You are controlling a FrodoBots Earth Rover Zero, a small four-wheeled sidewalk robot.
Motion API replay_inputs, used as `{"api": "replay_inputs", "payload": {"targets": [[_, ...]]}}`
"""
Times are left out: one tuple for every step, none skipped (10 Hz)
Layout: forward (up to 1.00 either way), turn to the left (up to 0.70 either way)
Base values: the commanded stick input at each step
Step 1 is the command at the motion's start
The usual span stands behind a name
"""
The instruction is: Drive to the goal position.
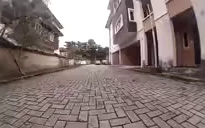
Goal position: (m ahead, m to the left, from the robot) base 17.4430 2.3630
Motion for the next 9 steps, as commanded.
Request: {"api": "replay_inputs", "payload": {"targets": [[0.70,0.00],[0.70,0.00],[0.70,0.00],[0.70,0.00],[0.70,0.00],[0.70,0.00],[0.70,0.00],[0.70,0.00],[0.70,0.00]]}}
